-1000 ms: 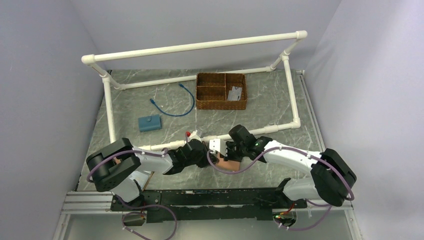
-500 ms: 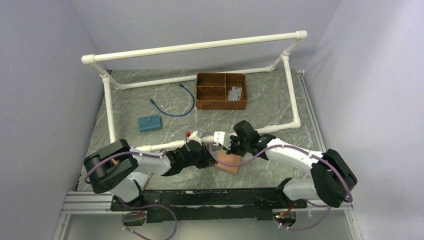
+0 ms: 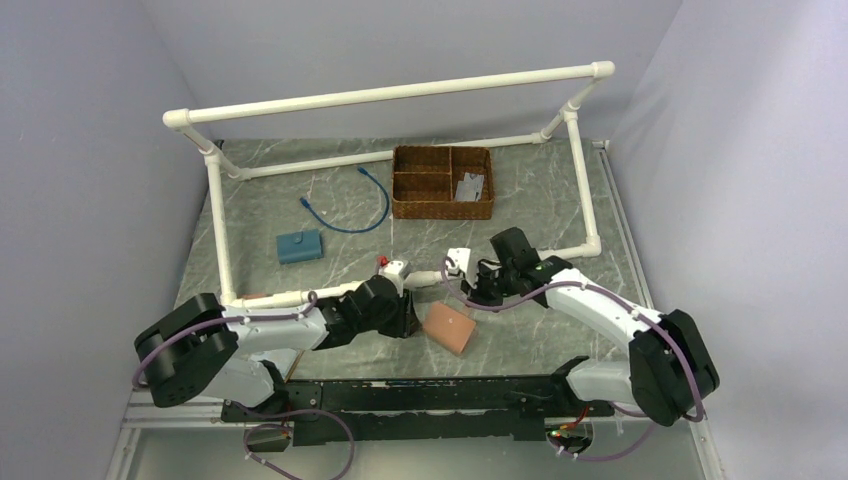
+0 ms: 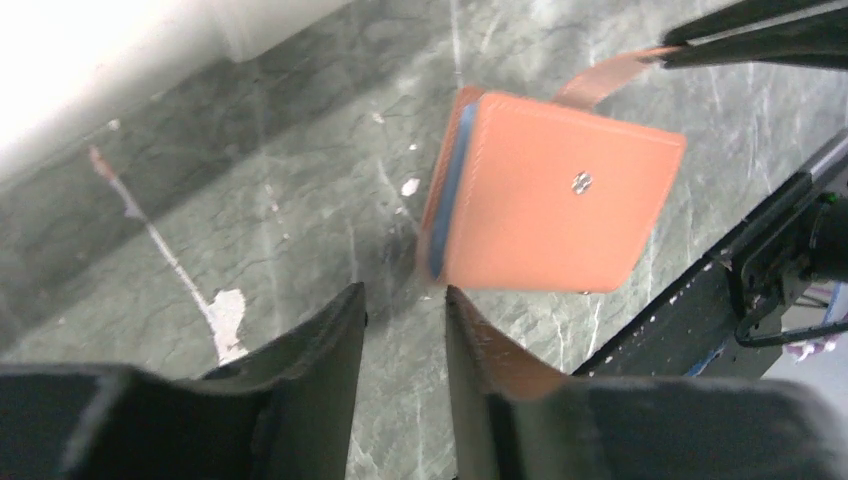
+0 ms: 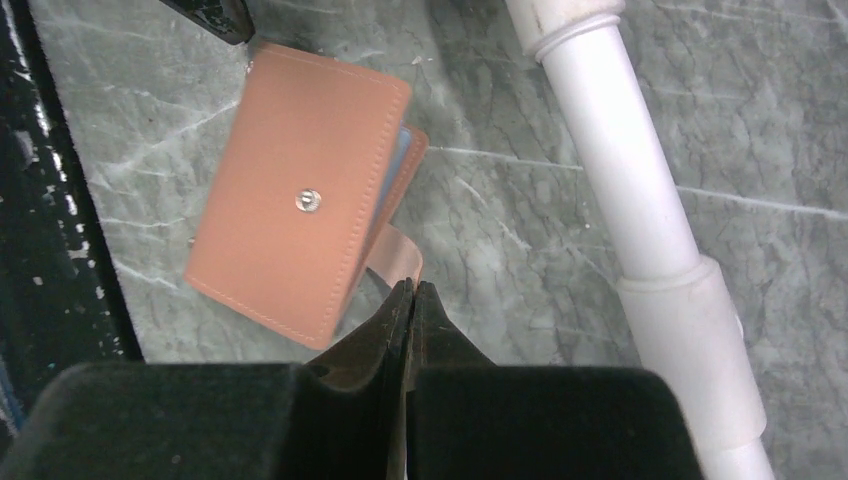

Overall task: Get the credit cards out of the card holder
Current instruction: Open the card holder at the center of the board.

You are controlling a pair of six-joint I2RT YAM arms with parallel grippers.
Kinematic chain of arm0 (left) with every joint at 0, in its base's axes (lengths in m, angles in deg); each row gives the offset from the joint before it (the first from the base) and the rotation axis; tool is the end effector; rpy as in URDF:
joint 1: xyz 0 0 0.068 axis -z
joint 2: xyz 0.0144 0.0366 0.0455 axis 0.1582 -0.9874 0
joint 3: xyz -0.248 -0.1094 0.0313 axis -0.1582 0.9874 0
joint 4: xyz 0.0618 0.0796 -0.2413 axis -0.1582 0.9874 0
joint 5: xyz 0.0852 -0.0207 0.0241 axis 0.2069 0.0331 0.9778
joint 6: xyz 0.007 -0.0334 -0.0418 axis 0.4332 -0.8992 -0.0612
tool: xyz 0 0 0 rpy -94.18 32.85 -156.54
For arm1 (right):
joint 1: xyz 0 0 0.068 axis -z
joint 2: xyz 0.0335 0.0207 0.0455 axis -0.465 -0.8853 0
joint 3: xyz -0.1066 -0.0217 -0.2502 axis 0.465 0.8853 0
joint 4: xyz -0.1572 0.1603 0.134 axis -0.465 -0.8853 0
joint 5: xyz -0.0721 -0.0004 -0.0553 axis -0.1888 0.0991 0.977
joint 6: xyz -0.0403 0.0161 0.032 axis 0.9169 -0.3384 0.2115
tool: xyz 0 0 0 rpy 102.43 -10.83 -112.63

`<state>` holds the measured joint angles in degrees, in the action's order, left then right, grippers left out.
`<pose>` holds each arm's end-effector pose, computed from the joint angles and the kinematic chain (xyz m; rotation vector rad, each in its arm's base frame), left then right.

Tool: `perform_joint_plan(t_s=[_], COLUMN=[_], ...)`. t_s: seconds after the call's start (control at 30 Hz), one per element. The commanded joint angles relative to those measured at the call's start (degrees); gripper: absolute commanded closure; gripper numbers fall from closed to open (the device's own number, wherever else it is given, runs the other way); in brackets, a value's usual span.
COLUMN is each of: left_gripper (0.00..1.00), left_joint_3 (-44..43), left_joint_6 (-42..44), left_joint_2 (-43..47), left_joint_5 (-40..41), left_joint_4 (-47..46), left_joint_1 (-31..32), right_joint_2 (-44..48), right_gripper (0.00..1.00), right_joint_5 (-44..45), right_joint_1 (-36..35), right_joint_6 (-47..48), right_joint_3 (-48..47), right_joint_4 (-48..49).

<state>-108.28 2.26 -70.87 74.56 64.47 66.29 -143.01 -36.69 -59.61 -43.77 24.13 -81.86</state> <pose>0.1382 -0.2128 0.1553 0.2781 2.4004 -0.8618 0.1882 0.1379 0.1932 -1.5562 1.9352 0.6179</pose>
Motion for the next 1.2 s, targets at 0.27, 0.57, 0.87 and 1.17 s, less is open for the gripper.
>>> perform_joint_plan(t_s=[0.27,0.57,0.87,1.17], left_gripper=[0.27,0.16,0.13,0.14], left_joint_3=[1.3,14.2,11.3,8.3], left_joint_6=[-6.9,-26.3,-32.3,-28.7], left_joint_2=[10.9,10.2,-4.4,0.5], left_joint_5=[-1.4,-5.8,-6.7,-2.0], left_joint_4=[3.4,-24.7,-32.9,-15.1], left_joint_1=[-1.8,-1.3,1.6,1.7], right_joint_2=[3.9,6.6,6.8,6.7], right_gripper=[1.0,1.0,1.0,1.0], right_joint_5=[-16.3,-29.0,-26.6,-12.4], right_joint_1=[4.9,5.5,6.3,8.8], right_joint_6=[0.6,-2.3,-4.6,-10.3], right_joint_3=[-4.7,-7.8,-6.0,-4.2], right_joint_4=[-7.0,-8.3,-5.5,0.6])
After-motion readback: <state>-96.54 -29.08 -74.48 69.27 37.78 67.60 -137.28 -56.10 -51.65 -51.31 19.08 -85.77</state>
